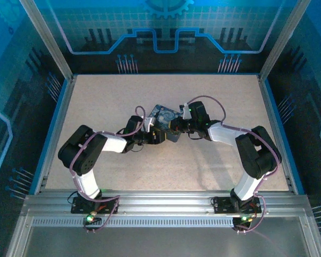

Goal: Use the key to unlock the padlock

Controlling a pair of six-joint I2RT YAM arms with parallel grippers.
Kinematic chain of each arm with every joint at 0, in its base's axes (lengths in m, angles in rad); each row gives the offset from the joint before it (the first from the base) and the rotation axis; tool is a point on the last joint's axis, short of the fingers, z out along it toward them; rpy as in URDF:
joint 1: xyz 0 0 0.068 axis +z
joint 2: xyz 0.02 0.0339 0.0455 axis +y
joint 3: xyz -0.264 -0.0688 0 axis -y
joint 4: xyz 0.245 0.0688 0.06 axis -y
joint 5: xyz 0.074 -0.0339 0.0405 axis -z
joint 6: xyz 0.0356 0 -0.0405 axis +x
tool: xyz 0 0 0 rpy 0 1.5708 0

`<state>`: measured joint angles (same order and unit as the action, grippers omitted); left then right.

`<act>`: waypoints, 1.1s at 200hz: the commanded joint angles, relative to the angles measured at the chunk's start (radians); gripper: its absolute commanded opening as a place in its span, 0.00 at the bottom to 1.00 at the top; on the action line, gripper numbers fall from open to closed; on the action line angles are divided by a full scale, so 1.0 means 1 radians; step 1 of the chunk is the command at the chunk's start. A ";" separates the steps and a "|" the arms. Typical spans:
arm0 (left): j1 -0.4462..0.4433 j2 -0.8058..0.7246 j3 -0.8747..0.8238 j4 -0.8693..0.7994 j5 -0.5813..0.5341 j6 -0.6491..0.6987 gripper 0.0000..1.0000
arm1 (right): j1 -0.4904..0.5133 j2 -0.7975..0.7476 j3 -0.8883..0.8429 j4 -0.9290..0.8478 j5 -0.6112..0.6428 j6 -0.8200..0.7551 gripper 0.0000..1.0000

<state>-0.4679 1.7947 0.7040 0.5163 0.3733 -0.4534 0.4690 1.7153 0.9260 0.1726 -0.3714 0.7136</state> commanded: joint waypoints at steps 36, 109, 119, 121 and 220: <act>-0.032 0.036 0.005 0.016 -0.084 0.112 0.65 | 0.023 0.037 0.009 -0.101 0.045 -0.028 0.00; -0.052 0.068 0.034 0.017 -0.094 0.118 0.57 | 0.027 0.038 0.016 -0.104 0.054 -0.031 0.00; -0.052 0.069 0.035 0.023 -0.094 0.108 0.55 | 0.029 0.036 0.016 -0.104 0.054 -0.031 0.00; -0.051 0.070 0.036 0.025 -0.094 0.106 0.55 | 0.029 0.035 0.015 -0.105 0.055 -0.031 0.00; -0.060 0.098 0.077 0.013 -0.080 0.080 0.42 | 0.037 0.029 0.007 -0.110 0.068 -0.028 0.00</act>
<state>-0.5060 1.8565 0.7521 0.5293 0.2771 -0.3664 0.4904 1.7153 0.9424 0.1493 -0.3393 0.6994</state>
